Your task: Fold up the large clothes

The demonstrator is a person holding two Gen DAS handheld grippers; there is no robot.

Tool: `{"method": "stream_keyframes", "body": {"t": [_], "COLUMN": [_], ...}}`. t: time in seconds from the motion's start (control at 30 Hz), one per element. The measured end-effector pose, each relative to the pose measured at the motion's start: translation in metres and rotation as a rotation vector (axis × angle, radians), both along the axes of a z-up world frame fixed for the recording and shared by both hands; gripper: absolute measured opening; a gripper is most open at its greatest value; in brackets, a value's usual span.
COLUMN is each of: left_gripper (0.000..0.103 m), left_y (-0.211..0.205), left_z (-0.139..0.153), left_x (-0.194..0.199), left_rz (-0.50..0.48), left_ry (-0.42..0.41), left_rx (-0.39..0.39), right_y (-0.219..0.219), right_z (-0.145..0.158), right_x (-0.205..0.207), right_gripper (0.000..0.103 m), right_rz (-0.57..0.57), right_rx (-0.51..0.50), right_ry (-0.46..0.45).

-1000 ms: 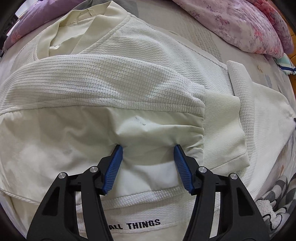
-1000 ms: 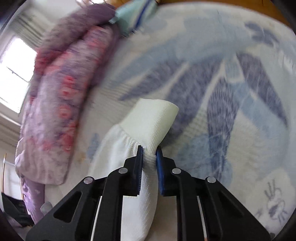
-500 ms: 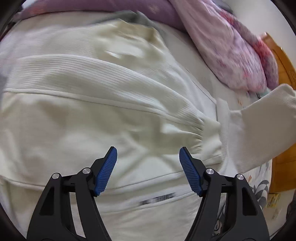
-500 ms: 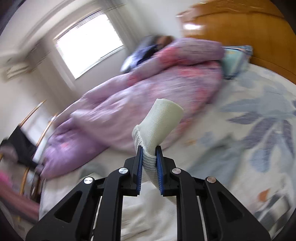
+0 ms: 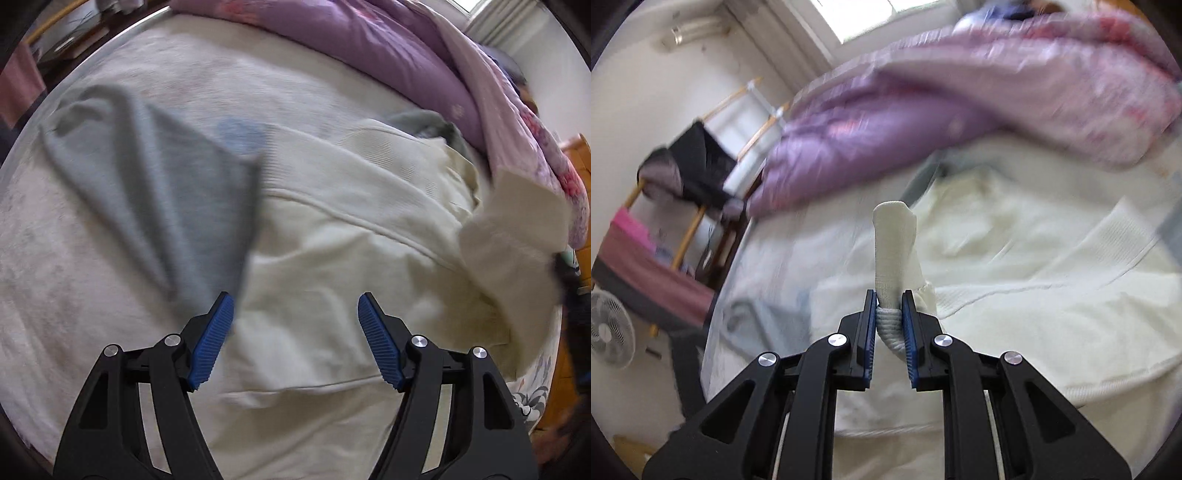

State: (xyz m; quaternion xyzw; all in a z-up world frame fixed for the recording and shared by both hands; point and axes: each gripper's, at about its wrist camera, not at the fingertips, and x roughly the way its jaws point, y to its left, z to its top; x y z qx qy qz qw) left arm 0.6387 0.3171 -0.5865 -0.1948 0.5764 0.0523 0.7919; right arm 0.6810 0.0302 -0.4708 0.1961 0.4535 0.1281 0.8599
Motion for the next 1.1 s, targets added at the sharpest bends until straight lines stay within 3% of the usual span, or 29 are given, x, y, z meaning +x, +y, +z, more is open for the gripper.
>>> {"method": "stream_keyframes", "body": {"t": [0.2, 0.4, 0.47, 0.57, 0.7, 0.77, 0.9, 0.93, 1.0, 1.1], "left_gripper": [0.071, 0.074, 0.075, 0.075, 0.078, 0.078, 0.078, 0.078, 0.078, 0.078], "left_y": [0.031, 0.041, 0.043, 0.043, 0.043, 0.037, 0.008, 0.0, -0.018, -0.051], "left_z": [-0.008, -0.008, -0.008, -0.001, 0.011, 0.016, 0.012, 0.01, 0.006, -0.002], "left_x": [-0.017, -0.028, -0.029, -0.027, -0.025, -0.02, 0.006, 0.012, 0.024, 0.042], "left_rz": [0.047, 0.079, 0.093, 0.109, 0.151, 0.158, 0.09, 0.068, 0.02, -0.083], "left_ry": [0.01, 0.004, -0.003, -0.023, -0.079, -0.096, -0.087, -0.088, -0.087, -0.09], "left_rx": [-0.018, -0.039, -0.044, -0.064, -0.102, -0.12, -0.114, -0.112, -0.1, -0.12], "right_y": [0.075, 0.105, 0.105, 0.101, 0.073, 0.049, -0.019, -0.043, -0.085, -0.155], "right_z": [-0.042, -0.071, -0.084, -0.088, -0.054, -0.04, -0.033, -0.037, -0.047, -0.06], "right_x": [-0.011, -0.009, -0.004, -0.005, -0.017, -0.021, -0.022, -0.021, -0.021, -0.023], "right_gripper": [0.013, 0.014, 0.017, 0.032, 0.049, 0.049, 0.049, 0.048, 0.031, 0.024], "right_rz": [0.085, 0.126, 0.154, 0.19, 0.213, 0.2, 0.111, 0.065, -0.011, -0.157], "right_rx": [-0.019, 0.0, 0.006, 0.051, 0.083, 0.098, 0.017, -0.02, -0.06, -0.098], "right_ry": [0.09, 0.153, 0.222, 0.28, 0.194, 0.155, 0.132, 0.141, 0.171, 0.217]}}
